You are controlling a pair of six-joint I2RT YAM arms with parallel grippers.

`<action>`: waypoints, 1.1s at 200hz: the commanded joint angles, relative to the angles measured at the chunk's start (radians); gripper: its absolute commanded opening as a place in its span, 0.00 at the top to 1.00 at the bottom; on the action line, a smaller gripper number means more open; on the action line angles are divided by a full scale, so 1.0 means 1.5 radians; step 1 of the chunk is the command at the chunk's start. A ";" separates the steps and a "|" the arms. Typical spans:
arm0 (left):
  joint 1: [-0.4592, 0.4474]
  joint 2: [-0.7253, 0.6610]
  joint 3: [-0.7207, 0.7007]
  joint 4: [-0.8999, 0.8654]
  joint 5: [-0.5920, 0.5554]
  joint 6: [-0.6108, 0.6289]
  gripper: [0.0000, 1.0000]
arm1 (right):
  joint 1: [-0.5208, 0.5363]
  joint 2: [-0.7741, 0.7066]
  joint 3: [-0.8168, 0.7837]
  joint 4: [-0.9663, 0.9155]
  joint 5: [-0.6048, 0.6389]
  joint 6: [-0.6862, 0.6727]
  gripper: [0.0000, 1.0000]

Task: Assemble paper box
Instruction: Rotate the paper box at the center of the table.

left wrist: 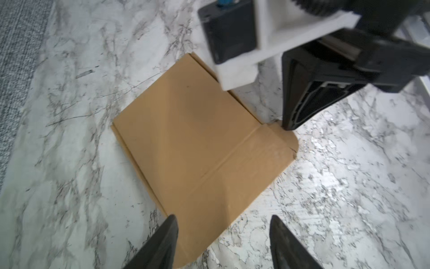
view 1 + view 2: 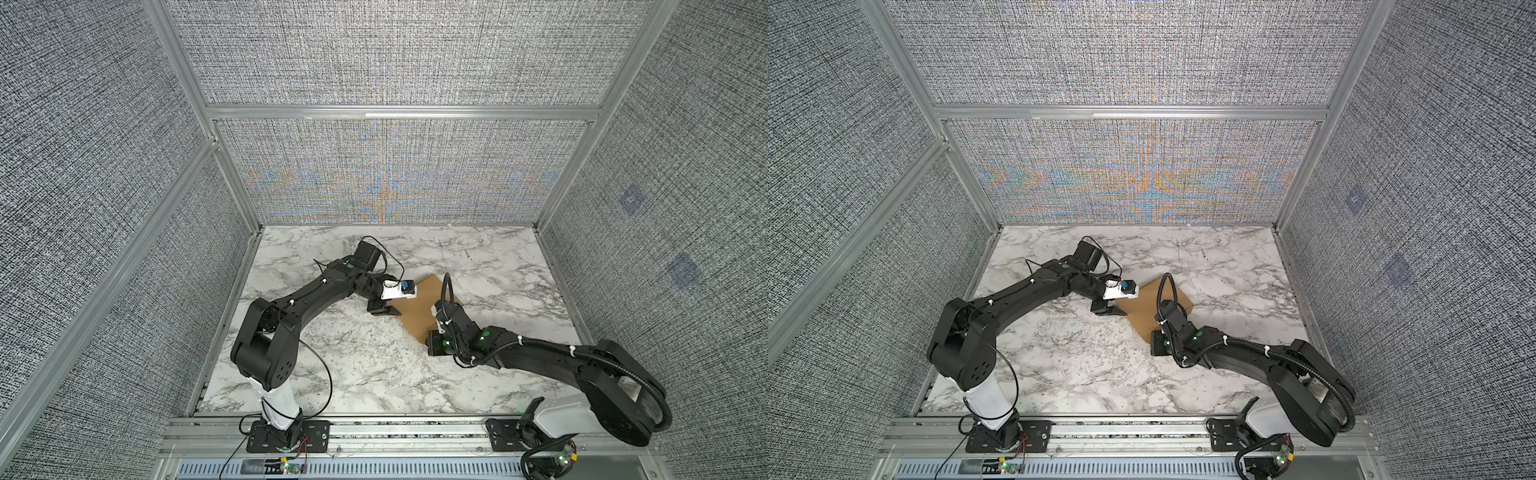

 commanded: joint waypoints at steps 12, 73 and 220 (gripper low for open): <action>-0.025 -0.053 -0.077 0.060 0.049 0.020 0.36 | 0.000 -0.001 -0.021 0.109 0.023 0.030 0.92; -0.065 -0.100 -0.216 0.242 -0.009 -0.069 0.36 | 0.014 0.041 -0.056 0.249 0.043 0.061 0.92; -0.094 -0.087 -0.368 0.545 -0.096 -0.178 0.31 | -0.080 -0.084 0.065 -0.094 0.081 -0.138 0.62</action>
